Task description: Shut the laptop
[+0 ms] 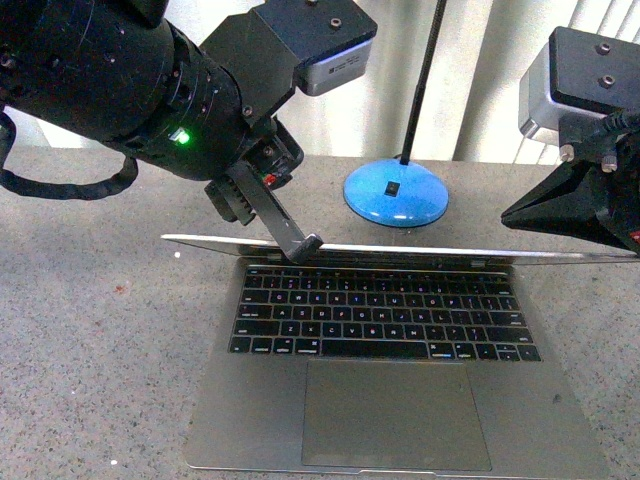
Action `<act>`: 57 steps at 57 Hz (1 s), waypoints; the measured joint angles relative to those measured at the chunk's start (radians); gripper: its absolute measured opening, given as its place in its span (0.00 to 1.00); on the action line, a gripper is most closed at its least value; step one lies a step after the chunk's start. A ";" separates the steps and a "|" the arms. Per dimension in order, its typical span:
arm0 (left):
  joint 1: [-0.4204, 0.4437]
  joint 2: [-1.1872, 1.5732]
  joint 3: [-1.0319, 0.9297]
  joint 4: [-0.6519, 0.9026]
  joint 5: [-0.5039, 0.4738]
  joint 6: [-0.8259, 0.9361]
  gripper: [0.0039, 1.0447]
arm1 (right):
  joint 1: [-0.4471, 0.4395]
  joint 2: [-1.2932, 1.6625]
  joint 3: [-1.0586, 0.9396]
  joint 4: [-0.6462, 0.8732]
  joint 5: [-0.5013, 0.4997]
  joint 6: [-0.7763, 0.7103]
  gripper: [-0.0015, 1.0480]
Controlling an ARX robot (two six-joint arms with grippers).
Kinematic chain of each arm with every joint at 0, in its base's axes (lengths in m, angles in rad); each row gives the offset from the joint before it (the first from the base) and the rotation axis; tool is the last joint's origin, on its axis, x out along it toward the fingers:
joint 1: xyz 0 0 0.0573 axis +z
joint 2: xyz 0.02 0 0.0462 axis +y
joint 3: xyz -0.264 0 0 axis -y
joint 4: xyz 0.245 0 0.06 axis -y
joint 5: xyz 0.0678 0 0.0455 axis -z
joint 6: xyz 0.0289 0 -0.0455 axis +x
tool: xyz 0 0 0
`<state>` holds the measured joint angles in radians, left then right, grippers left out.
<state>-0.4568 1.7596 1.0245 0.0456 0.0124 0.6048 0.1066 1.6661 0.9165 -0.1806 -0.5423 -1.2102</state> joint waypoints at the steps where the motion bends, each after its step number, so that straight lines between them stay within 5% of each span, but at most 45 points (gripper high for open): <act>1: 0.000 0.000 -0.002 0.000 0.000 0.000 0.03 | 0.000 0.000 -0.001 0.000 0.000 0.000 0.03; 57: 0.003 0.014 -0.077 0.032 0.036 -0.011 0.03 | 0.027 0.023 -0.050 0.004 0.011 -0.028 0.03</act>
<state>-0.4534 1.7741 0.9470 0.0772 0.0483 0.5938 0.1341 1.6894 0.8669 -0.1764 -0.5308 -1.2385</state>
